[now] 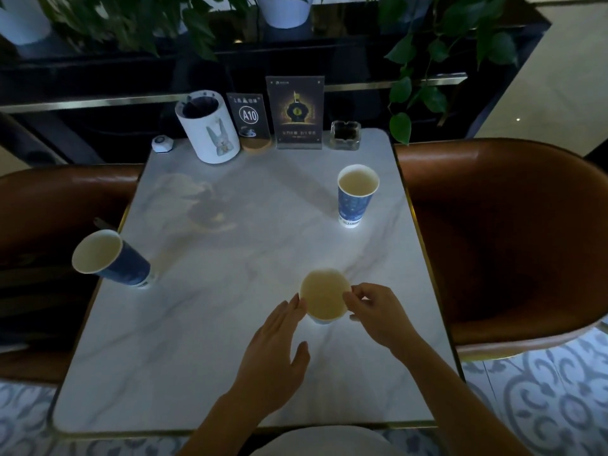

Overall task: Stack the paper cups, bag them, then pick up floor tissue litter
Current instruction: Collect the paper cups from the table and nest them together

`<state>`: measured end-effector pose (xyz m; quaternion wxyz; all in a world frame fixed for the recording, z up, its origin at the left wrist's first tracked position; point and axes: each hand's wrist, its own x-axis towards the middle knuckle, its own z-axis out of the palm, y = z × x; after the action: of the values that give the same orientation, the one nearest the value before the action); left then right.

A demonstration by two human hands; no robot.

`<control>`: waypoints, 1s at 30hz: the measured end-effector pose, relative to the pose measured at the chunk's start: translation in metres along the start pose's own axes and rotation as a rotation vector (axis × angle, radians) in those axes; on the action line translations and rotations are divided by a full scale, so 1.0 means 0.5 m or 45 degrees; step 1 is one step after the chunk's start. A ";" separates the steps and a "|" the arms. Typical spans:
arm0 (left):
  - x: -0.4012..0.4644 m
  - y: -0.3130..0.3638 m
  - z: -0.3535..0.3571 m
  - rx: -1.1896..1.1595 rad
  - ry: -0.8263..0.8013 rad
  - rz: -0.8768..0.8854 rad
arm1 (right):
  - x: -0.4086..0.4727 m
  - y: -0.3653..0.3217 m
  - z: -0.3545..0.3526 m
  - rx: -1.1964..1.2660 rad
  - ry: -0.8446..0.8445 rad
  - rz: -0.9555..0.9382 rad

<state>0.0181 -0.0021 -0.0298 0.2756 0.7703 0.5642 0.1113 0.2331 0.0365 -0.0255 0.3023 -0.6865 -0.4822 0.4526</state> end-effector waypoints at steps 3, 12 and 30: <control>0.006 0.012 -0.007 -0.033 0.030 -0.058 | 0.001 0.003 0.000 0.050 -0.027 0.028; 0.030 0.035 -0.036 -0.252 0.098 -0.226 | -0.033 -0.028 0.008 0.572 -0.108 0.101; 0.038 0.000 -0.082 -0.290 0.150 -0.136 | -0.011 -0.051 -0.004 0.763 -0.425 0.096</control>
<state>0.0046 0.0277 0.0010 0.3332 0.6951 0.6032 0.2050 0.2243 0.0405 -0.0012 0.3904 -0.5011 -0.3448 0.6911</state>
